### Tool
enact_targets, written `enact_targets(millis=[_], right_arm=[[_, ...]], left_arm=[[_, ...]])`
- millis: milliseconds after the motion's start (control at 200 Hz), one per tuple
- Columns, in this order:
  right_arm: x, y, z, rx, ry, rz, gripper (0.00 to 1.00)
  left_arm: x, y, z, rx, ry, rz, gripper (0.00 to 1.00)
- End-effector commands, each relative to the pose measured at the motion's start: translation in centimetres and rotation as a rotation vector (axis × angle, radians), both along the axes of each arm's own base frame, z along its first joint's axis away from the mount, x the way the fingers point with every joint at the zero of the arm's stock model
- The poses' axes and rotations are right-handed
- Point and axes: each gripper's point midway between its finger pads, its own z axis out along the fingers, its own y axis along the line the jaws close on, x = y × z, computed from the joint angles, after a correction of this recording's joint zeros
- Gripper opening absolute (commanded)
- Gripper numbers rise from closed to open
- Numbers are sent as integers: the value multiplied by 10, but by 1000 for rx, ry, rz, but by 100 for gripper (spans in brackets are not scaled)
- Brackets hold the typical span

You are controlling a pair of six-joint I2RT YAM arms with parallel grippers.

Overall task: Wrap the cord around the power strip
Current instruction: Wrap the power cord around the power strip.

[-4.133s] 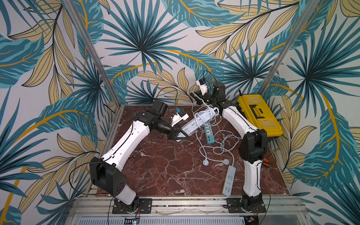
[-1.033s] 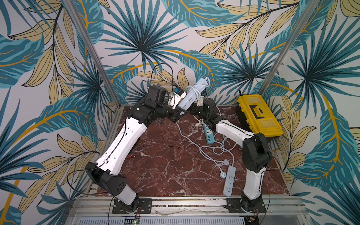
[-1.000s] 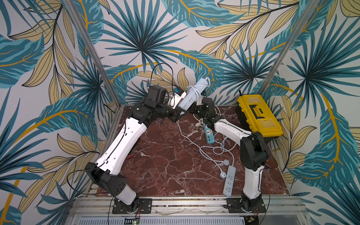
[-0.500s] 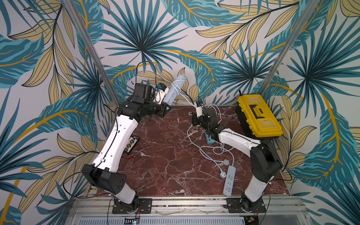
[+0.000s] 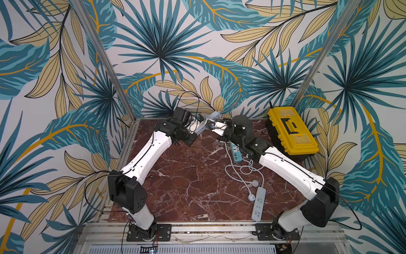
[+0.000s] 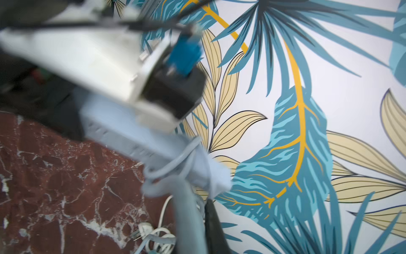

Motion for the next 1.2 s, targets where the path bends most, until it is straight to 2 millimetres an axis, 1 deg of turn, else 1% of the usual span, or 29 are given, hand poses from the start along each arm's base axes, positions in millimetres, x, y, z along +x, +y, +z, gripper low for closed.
enact_targets(millis=[0, 20, 75, 140, 200, 235, 280, 340, 441, 501, 586, 636, 701, 751, 811, 876, 916, 961, 1021, 1061, 1136, 1196], right_arm=[[4, -4, 0, -154, 42, 73, 0], [5, -6, 1, -170, 51, 75, 0], [10, -11, -10, -240, 102, 81, 0], [18, -16, -17, -287, 148, 74, 0], [26, -21, -22, -303, 192, 69, 0], [30, -26, -24, -316, 216, 58, 0], [33, -32, -24, -335, 240, 37, 0], [34, -35, -21, -326, 261, 14, 0], [21, -32, -10, -243, 289, 30, 0], [13, -34, -6, -201, 311, 19, 0], [8, -44, -10, -225, 331, -12, 0], [9, -53, -13, -264, 335, -53, 0], [9, -61, -16, -297, 356, -92, 0], [6, -64, -17, -299, 369, -99, 0], [5, -63, -19, -295, 372, -94, 0], [10, -63, -19, -306, 344, -97, 0], [16, -63, -19, -323, 324, -100, 1], [23, -61, -14, -332, 290, -100, 1], [32, -55, -8, -323, 262, -73, 1], [39, -51, -5, -306, 256, -47, 1], [50, -44, -9, -280, 278, 6, 4], [58, -42, -17, -241, 314, 43, 7]], left_arm=[[-37, -15, 16, -39, -32, -188, 0], [-45, -18, 14, -41, -17, -218, 0], [-65, -25, 9, -29, 3, -302, 0], [-90, -35, 5, -28, 20, -407, 0], [-104, -41, 5, -45, 21, -458, 0], [-105, -41, 5, -42, 19, -461, 0], [-102, -37, 2, -6, 11, -436, 0], [-90, -26, -2, 65, -7, -370, 0], [-75, -14, -5, 133, -26, -290, 0], [-68, -11, -6, 148, -21, -252, 0], [-64, -10, -8, 167, -16, -247, 0], [-61, -6, -10, 197, -20, -233, 0], [-52, 5, -14, 258, -34, -189, 0], [-45, 12, -15, 285, -37, -151, 0], [-44, 11, -14, 260, -22, -144, 0], [-53, 1, -12, 212, -3, -191, 0], [-64, -8, -11, 180, 20, -242, 0], [-82, -22, -9, 127, 51, -326, 0], [-107, -40, 0, 31, 76, -440, 0], [-120, -49, 5, -24, 86, -492, 0], [-136, -57, 14, -93, 115, -547, 0], [-139, -59, 20, -114, 110, -557, 0]])
